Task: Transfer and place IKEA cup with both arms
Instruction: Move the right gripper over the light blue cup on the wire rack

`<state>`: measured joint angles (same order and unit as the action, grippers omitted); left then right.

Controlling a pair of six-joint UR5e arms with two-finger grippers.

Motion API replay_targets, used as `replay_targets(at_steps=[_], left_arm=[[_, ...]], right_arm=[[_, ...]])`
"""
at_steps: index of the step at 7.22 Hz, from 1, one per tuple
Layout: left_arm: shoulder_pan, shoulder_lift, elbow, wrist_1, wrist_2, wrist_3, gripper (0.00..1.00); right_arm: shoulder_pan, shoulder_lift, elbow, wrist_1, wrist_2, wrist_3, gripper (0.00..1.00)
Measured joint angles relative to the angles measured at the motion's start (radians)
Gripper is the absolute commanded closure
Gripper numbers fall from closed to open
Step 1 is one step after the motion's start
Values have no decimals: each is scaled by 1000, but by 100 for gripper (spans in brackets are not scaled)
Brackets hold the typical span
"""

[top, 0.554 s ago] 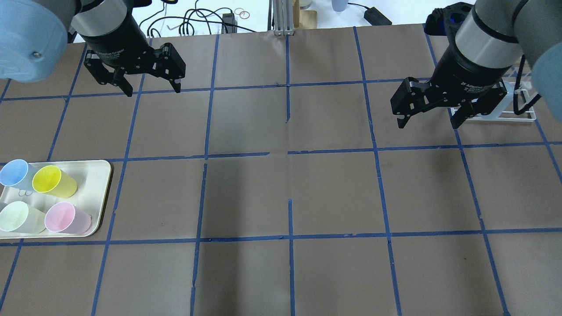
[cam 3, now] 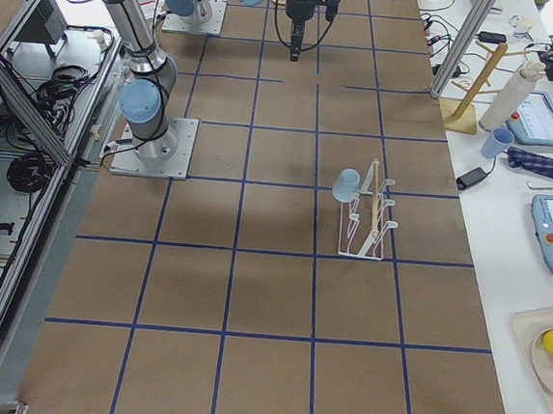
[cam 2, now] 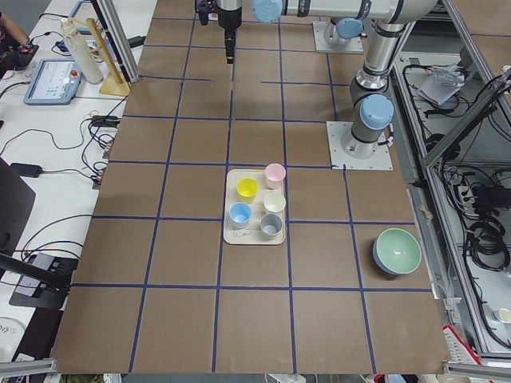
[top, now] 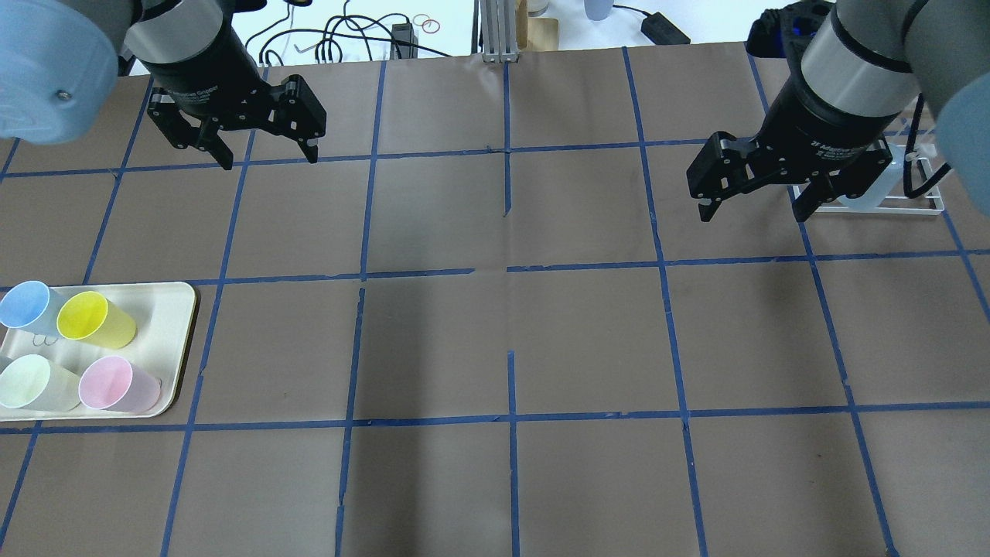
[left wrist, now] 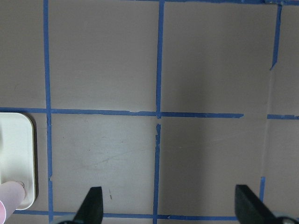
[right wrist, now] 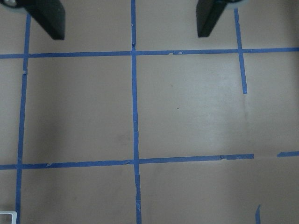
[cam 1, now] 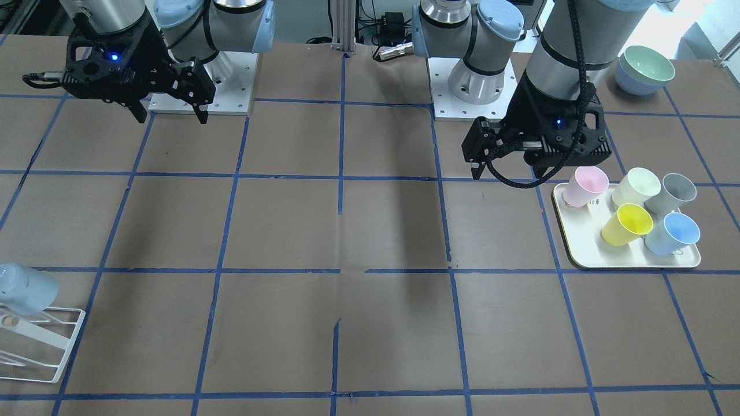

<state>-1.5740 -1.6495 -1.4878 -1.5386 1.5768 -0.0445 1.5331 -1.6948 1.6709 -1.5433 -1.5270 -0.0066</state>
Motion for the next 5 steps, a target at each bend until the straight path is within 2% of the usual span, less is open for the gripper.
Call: replay_targets(at_steps=[5], left_arm=[[0,2,-2,0,0,0,0]], right_arm=[[-33,3,1,-5,-1,-19,0]])
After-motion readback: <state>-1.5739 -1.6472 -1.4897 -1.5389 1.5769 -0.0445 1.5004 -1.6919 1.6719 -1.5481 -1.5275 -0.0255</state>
